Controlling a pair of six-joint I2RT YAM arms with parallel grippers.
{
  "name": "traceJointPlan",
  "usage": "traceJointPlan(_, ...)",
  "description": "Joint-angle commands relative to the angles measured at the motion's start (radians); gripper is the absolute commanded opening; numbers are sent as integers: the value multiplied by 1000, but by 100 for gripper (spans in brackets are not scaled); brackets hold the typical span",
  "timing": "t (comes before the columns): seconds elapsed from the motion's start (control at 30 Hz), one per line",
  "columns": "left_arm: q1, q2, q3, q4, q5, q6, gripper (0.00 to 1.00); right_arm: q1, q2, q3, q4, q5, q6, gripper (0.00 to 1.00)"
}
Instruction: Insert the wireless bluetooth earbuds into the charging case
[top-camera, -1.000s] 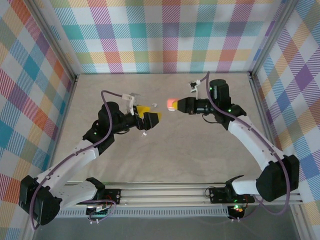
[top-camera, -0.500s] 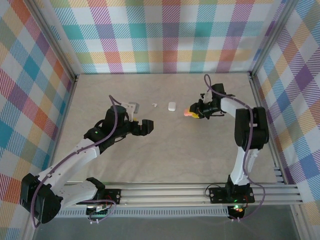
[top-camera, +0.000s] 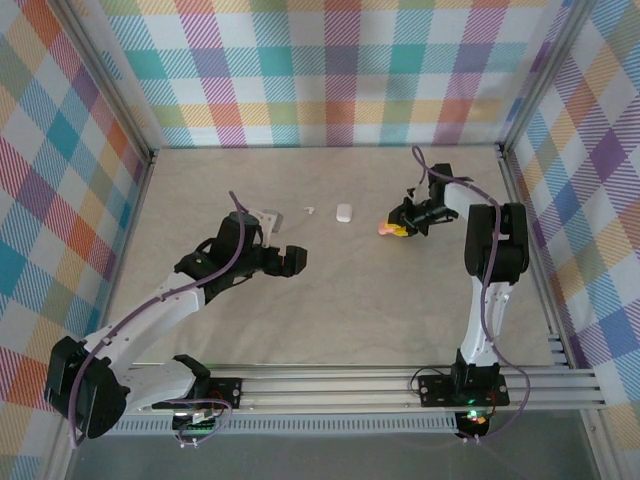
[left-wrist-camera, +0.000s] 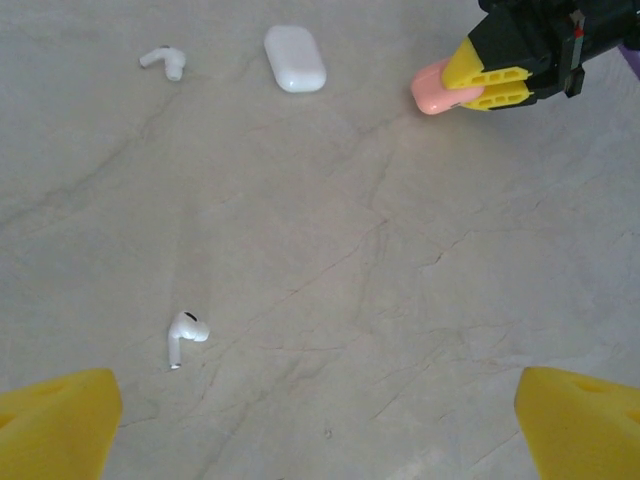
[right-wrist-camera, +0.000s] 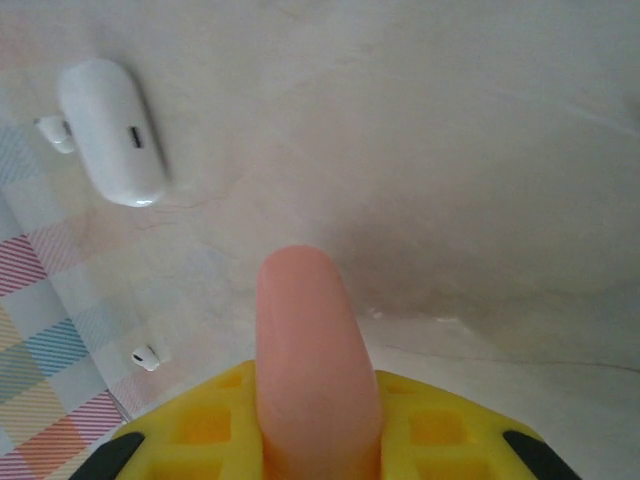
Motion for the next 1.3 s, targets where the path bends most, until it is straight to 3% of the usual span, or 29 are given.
traceJointPlan(0.0, 1, 1, 27, -16, 15, 19, 100, -11, 17, 45, -72, 1, -38, 17)
traceJointPlan(0.33, 2, -21, 14, -19, 26, 27, 100, -17, -7, 73, -178, 154, -49, 48)
traceJointPlan(0.63, 3, -37, 6, -26, 5, 27, 100, 3, -143, 60, -234, 351, -44, 51)
traceJointPlan(0.83, 3, -45, -4, -31, -42, 27, 100, 144, -186, 102, -239, 570, -40, 53)
traceJointPlan(1.03, 3, -51, -11, -58, -85, 27, 100, 317, -50, 289, -231, 669, -5, 56)
traceJointPlan(1.27, 3, -87, -39, -70, -99, 30, 100, 410, 196, 626, -306, 741, 57, 63)
